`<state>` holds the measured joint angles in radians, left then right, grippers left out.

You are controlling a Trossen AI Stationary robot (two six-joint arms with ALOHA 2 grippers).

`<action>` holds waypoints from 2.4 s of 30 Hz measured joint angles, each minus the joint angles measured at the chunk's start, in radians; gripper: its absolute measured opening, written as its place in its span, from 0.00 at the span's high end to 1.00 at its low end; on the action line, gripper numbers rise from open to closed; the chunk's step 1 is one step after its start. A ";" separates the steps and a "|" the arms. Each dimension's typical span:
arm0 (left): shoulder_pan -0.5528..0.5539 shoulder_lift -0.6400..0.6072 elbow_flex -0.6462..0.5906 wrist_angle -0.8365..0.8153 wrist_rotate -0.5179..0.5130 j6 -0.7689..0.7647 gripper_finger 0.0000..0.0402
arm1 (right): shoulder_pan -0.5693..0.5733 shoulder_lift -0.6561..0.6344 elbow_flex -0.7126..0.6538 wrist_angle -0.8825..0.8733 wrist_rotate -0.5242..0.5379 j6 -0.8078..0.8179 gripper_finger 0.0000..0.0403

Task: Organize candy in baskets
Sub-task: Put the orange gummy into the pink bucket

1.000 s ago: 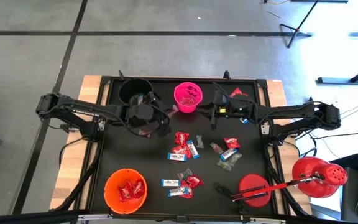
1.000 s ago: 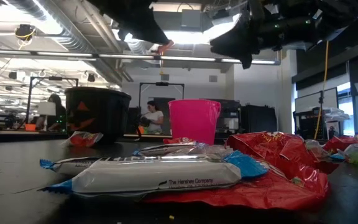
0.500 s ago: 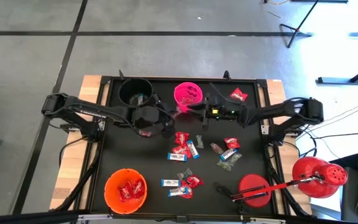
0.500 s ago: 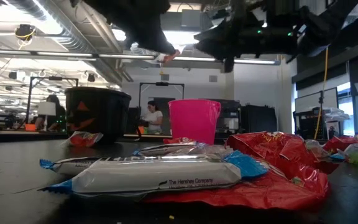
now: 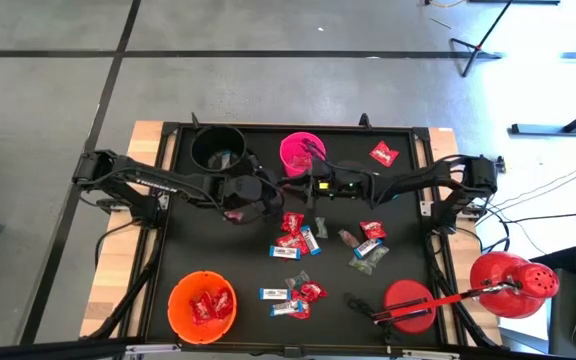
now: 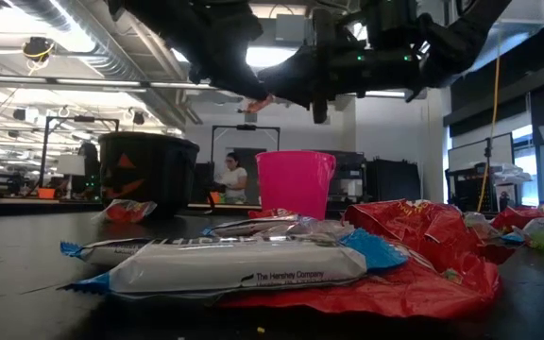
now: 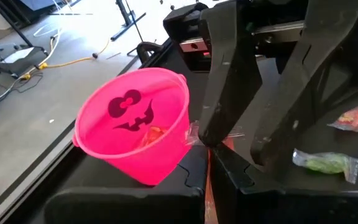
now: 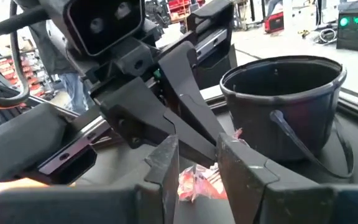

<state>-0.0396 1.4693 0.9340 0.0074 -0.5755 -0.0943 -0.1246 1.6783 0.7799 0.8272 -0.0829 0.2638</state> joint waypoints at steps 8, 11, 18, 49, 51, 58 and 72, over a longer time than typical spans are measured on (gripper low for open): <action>-0.049 -0.014 0.002 -0.087 -0.073 -0.007 1.00 | 0.001 0.004 0.000 -0.080 0.039 -0.009 0.73; -0.073 -0.021 0.004 -0.085 -0.104 -0.007 1.00 | 0.000 0.006 -0.002 -0.105 0.075 -0.009 0.73; -0.089 -0.021 0.005 -0.075 -0.118 -0.007 1.00 | 0.000 0.006 -0.003 -0.086 0.080 -0.010 0.73; -0.088 -0.019 0.003 -0.074 -0.114 -0.010 1.00 | 0.000 0.004 -0.003 -0.066 -0.044 -0.089 0.99; -0.088 -0.019 0.003 -0.075 -0.114 -0.011 1.00 | 0.000 0.004 -0.003 -0.067 -0.038 -0.091 1.00; -0.089 -0.078 0.001 -0.154 -0.114 -0.031 1.00 | 0.000 -0.002 -0.002 -0.095 0.058 -0.120 1.00; -0.100 -0.189 0.002 -0.372 -0.152 -0.159 0.72 | -0.114 -0.068 -0.002 -0.244 0.234 -0.161 1.00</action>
<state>-0.1394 1.2800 0.9360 -0.3650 -0.7279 -0.2536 -0.2390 1.6106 0.7782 0.5828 0.1513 0.1026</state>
